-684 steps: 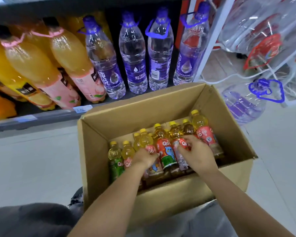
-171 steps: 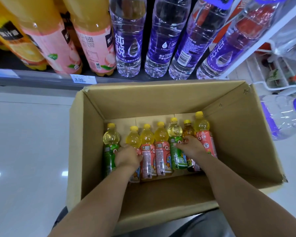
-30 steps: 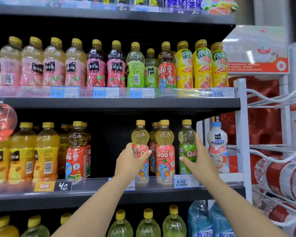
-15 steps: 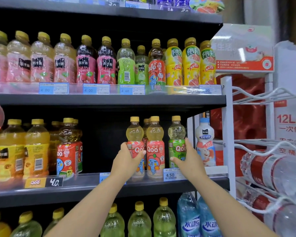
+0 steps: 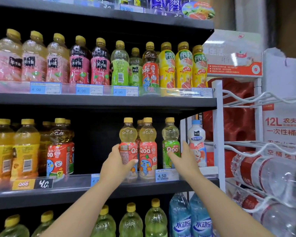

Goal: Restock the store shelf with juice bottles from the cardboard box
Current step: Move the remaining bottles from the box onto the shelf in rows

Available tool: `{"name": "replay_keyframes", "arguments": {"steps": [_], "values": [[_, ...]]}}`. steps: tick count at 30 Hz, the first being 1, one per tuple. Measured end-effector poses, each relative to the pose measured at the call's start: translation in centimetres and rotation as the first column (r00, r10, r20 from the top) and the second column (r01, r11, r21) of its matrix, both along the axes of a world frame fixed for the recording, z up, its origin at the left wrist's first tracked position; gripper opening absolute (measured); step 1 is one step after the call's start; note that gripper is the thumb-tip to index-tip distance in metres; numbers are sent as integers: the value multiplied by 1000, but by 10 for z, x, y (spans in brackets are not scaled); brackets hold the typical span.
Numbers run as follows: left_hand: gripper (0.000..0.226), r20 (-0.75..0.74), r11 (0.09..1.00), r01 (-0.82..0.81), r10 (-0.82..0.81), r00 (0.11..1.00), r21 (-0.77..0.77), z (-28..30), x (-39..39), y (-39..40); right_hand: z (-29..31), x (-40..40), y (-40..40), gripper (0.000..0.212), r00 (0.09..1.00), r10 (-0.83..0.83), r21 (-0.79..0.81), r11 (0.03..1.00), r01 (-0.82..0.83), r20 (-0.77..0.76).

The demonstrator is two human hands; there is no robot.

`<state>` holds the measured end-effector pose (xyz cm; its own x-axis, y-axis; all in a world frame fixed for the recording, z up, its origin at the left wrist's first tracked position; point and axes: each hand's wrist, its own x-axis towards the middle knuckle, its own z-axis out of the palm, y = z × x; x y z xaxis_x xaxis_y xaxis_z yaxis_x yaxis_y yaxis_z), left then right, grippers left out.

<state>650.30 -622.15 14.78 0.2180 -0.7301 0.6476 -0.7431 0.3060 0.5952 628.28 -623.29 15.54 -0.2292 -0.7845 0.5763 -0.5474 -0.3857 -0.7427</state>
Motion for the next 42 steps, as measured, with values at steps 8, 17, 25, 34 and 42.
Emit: {"name": "replay_keyframes", "arguments": {"steps": [8, 17, 25, 34, 42], "values": [[78, -22, 999, 10, -11, 1000, -41, -5, 3, -7, 21, -9, -6, 101, 969, 231, 131, 961, -242, 94], [81, -8, 994, -107, 107, 994, -32, -7, -1, -13, 14, -8, -14, 63, 981, 192, 108, 976, -192, 4], [85, 6, 988, -150, 150, 989, -39, -9, -2, -18, 15, -16, -23, 120, 951, 303, 184, 933, -309, 59], [85, 25, 990, -138, 139, 990, -34, -9, -2, -18, 21, -19, -34, 104, 894, 413, 254, 858, -446, 173], [87, 25, 985, -173, 173, 985, -25, -9, -3, -21, 18, -9, -37, 116, 894, 428, 225, 865, -448, 135]]}}
